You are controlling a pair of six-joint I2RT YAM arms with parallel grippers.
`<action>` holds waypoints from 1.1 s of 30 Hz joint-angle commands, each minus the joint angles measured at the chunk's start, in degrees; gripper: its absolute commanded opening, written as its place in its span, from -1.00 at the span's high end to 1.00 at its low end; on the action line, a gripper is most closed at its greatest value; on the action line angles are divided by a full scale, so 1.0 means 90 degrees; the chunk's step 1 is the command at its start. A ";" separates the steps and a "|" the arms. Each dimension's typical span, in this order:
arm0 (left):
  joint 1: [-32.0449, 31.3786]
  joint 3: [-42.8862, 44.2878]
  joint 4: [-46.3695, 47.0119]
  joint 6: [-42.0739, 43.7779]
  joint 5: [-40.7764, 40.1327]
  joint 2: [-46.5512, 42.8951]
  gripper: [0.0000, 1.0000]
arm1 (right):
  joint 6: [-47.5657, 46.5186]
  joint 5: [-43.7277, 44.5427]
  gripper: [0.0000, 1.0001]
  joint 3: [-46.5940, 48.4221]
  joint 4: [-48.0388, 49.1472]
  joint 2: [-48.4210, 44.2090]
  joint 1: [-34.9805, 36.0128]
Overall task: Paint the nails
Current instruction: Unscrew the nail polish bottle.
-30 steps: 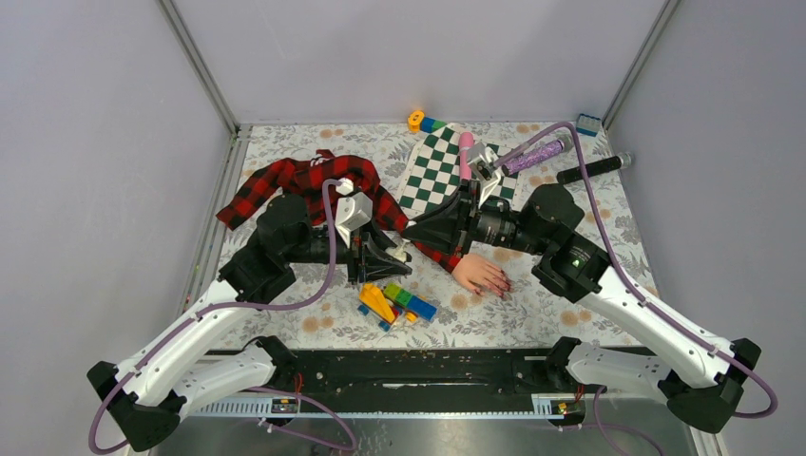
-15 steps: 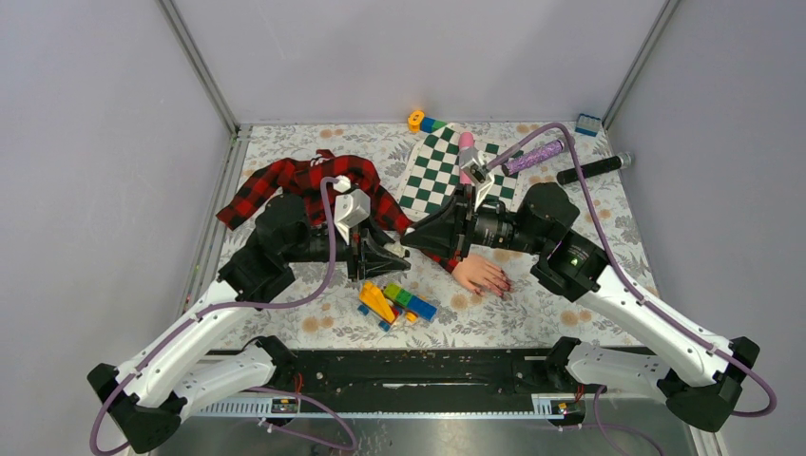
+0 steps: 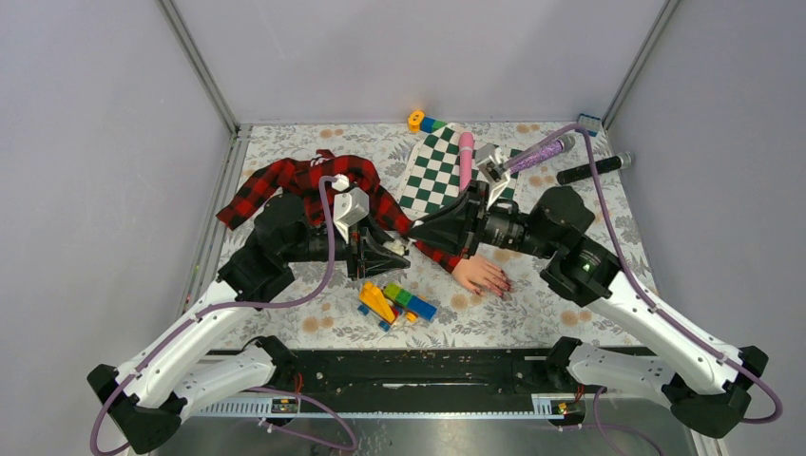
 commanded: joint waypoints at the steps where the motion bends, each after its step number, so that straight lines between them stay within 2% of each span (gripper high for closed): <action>1: 0.0038 0.0026 0.0461 -0.0046 -0.0019 -0.0079 1.00 | -0.0033 0.0552 1.00 -0.0012 0.0419 -0.0303 -0.0058; 9: 0.0037 0.0063 0.0440 -0.0038 0.0158 -0.0020 1.00 | 0.0017 0.0760 1.00 -0.0125 0.0614 -0.0267 -0.0058; 14: 0.0054 0.0130 0.0068 0.0192 -0.0588 -0.0106 1.00 | -0.0377 0.1671 1.00 -0.0524 0.0248 -0.0608 -0.0058; 19: 0.0247 0.0284 -0.0423 0.0530 -0.1307 -0.0127 1.00 | -0.0557 0.2631 1.00 -0.1060 -0.0646 -0.1012 -0.0048; 21: 0.0345 0.0259 -0.0453 0.0541 -0.1366 -0.0107 1.00 | -0.0500 0.2808 1.00 -0.1194 -0.1032 -0.1128 -0.0048; 26: 0.0353 0.0280 -0.0490 0.0629 -0.1097 0.0106 1.00 | -0.0332 0.3076 1.00 -0.1601 -0.0983 -0.1376 -0.0048; 33: 0.0356 0.0306 -0.0701 0.0776 -0.1515 0.0180 1.00 | -0.0441 0.3952 1.00 -0.2427 -0.1140 -0.1468 -0.0048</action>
